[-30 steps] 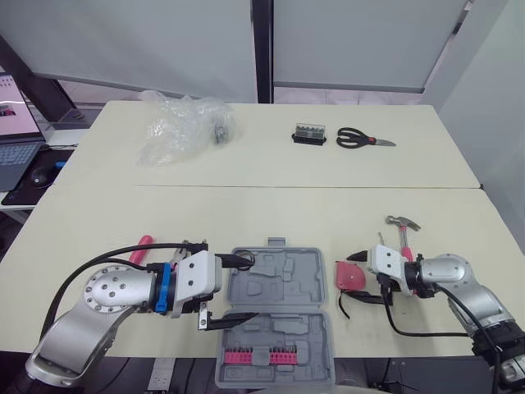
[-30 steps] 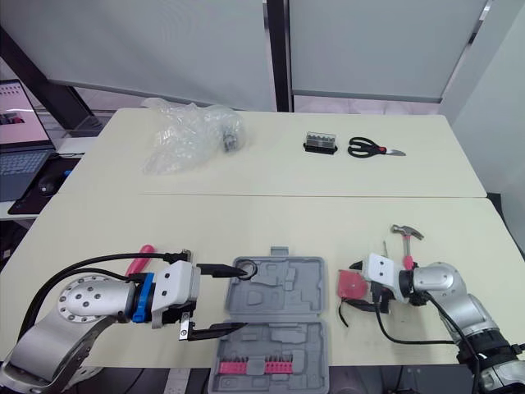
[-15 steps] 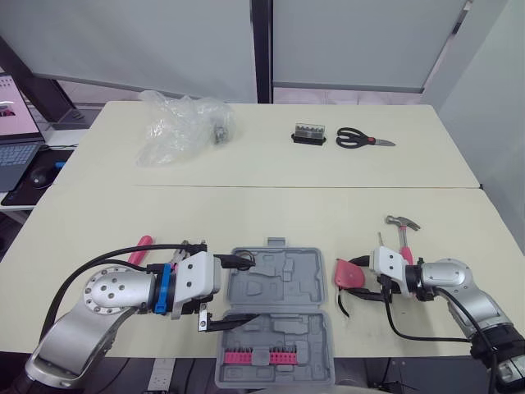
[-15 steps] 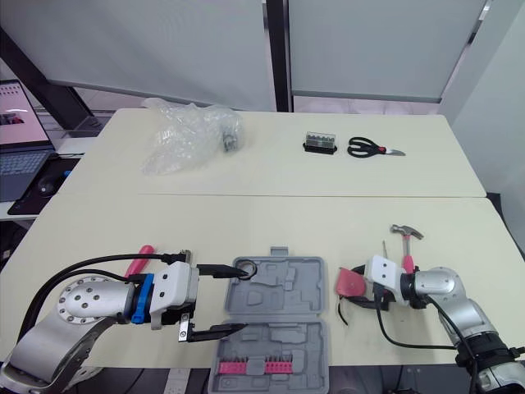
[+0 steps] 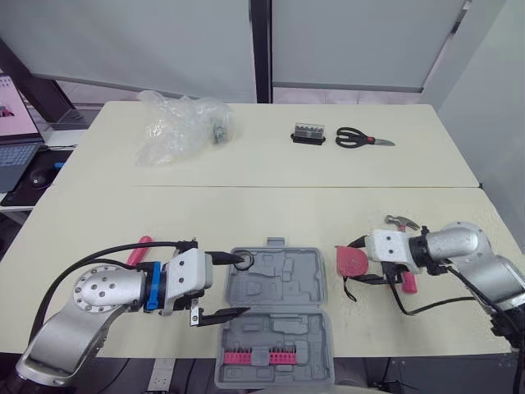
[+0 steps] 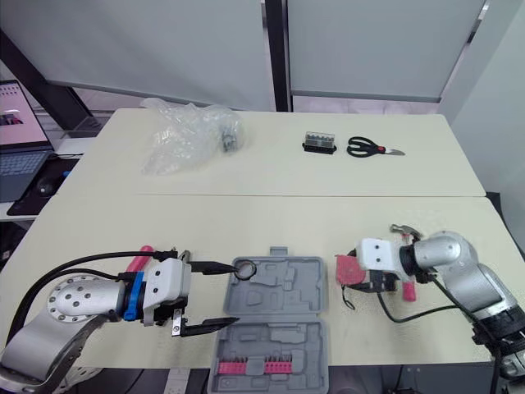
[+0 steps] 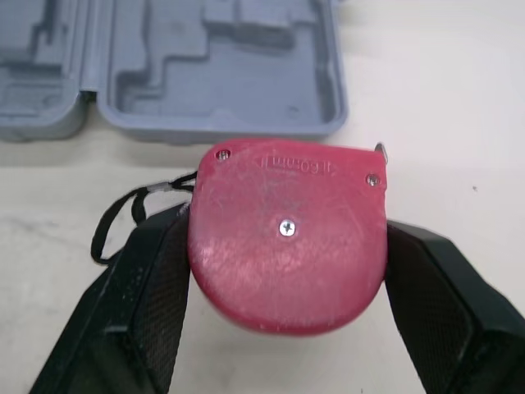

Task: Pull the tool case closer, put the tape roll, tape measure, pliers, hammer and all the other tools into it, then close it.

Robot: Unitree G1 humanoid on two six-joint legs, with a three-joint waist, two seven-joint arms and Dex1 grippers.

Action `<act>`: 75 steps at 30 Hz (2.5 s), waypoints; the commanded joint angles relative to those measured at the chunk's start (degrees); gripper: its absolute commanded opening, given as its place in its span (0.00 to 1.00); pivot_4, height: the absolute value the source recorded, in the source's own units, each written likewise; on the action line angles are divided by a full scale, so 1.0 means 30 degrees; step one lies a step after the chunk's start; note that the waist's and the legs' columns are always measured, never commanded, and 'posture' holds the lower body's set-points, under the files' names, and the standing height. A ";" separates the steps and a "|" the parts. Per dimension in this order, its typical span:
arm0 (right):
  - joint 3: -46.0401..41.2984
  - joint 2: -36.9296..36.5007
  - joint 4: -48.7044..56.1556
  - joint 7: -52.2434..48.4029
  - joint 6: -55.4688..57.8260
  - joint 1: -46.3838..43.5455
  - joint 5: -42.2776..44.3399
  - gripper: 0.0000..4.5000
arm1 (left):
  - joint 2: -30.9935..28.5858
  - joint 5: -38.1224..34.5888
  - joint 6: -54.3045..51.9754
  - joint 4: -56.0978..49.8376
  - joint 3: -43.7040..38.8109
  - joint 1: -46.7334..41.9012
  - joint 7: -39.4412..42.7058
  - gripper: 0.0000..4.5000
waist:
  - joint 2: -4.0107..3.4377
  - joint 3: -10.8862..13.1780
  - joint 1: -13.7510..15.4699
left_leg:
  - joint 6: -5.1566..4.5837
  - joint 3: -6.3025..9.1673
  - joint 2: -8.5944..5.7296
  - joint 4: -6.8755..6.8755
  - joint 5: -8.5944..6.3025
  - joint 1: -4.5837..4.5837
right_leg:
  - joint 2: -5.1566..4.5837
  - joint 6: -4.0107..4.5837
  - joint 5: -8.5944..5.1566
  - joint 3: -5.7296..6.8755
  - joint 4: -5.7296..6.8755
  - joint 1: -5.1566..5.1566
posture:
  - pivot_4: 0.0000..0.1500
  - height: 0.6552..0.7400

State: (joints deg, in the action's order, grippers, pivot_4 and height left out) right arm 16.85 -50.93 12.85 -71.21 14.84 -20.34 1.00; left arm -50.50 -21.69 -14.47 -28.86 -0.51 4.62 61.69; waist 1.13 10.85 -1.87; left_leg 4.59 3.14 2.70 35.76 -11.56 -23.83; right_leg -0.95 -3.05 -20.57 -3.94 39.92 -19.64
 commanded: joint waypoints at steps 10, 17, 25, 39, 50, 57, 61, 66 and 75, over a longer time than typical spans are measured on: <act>0.4894 0.2372 0.1723 -0.0432 0.7075 -0.4461 -0.2360 0.70 | 0.0167 0.1175 0.0135 0.0299 0.0521 -0.1077 -0.0448 1.00 | 0.0002 0.0000 0.0001 | 0.0000 -0.0002 -0.0006 0.0003 0.0000 -0.0011 | -0.0008 0.0000 0.0000 0.0004 -0.0002 -0.0014 | 1.00 1.00; 0.6163 0.3995 0.0646 -0.0069 0.7756 -0.5692 -0.2913 0.70 | 0.0350 0.1415 0.0167 0.0149 0.0746 -0.0870 -0.0795 1.00 | 0.0002 0.0000 -0.0001 | 0.0000 -0.0001 -0.0005 0.0004 0.0000 -0.0019 | -0.0008 0.0001 0.0001 0.0007 0.0005 -0.0026 | 1.00 1.00; 0.6838 0.4909 -0.1096 0.0161 0.7409 -0.6601 -0.3404 0.70 | 0.0630 0.1562 0.0247 0.0037 0.0920 -0.0736 -0.1010 1.00 | 0.0002 0.0000 -0.0005 | 0.0000 -0.0001 -0.0005 0.0001 0.0000 -0.0018 | -0.0007 0.0001 0.0001 0.0006 0.0010 -0.0034 | 1.00 1.00; 0.7134 0.5633 -0.2797 0.0030 0.5913 -0.7076 -0.4176 0.70 | 0.0798 0.1486 0.0064 -0.0243 0.0838 -0.0643 -0.0950 1.00 | 0.0001 0.0000 -0.0006 | 0.0000 -0.0001 -0.0005 0.0001 0.0000 -0.0018 | -0.0007 0.0001 0.0001 0.0007 0.0013 -0.0034 | 1.00 1.00; 0.6948 0.6032 -0.3300 0.0203 0.5160 -0.7073 -0.4630 0.70 | 0.0880 0.1462 0.0003 -0.0460 0.0960 -0.0606 -0.0920 1.00 | 0.0001 0.0000 -0.0006 | 0.0000 -0.0001 -0.0005 0.0001 0.0000 -0.0017 | -0.0007 0.0001 0.0001 0.0007 0.0014 -0.0035 | 1.00 1.00; 0.6601 0.6086 -0.3374 0.0328 0.4877 -0.7220 -0.4671 0.99 | 0.0926 0.1402 -0.0023 -0.0562 0.1047 -0.0545 -0.0869 1.00 | 0.0001 0.0000 -0.0008 | 0.0000 -0.0001 -0.0004 0.0001 0.0000 -0.0017 | -0.0007 0.0001 0.0001 0.0006 0.0014 -0.0035 | 1.00 1.00; 0.6260 0.5842 -0.2786 0.0212 0.5034 -0.7117 -0.4420 0.99 | 0.0943 0.1383 -0.0024 -0.0596 0.1059 -0.0482 -0.0860 1.00 | 0.0001 0.0001 -0.0005 | 0.0000 0.0000 -0.0005 0.0000 0.0000 -0.0017 | -0.0007 0.0001 0.0001 0.0007 0.0014 -0.0034 | 1.00 1.00; 0.4804 0.5011 -0.1087 -0.0343 0.4258 -0.6187 -0.2868 0.99 | 0.0961 0.1285 -0.0065 -0.0636 0.0876 -0.0346 -0.0943 1.00 | 0.0001 0.0000 -0.0001 | 0.0000 0.0002 -0.0004 -0.0001 0.0000 -0.0019 | -0.0008 0.0001 0.0001 0.0008 0.0014 -0.0034 | 1.00 1.00; 0.2988 0.4436 -0.0925 -0.0217 0.3318 -0.5028 -0.1035 0.85 | 0.0892 0.0908 -0.0287 -0.0589 0.0551 -0.0511 -0.0980 1.00 | 0.0001 0.0001 -0.0003 | -0.0001 -0.0001 -0.0005 -0.0001 0.0000 -0.0016 | -0.0010 0.0001 0.0001 0.0006 0.0010 -0.0028 | 1.00 1.00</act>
State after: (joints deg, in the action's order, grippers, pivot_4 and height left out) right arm 27.51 -37.66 8.75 -72.14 25.65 -35.41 -3.26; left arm -47.78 -17.86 -15.07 -28.82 2.21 3.60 59.14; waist 1.14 10.85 -1.88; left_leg 4.59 3.14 2.68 35.76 -11.57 -23.88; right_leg -0.98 -3.05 -20.56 -3.92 39.95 -19.73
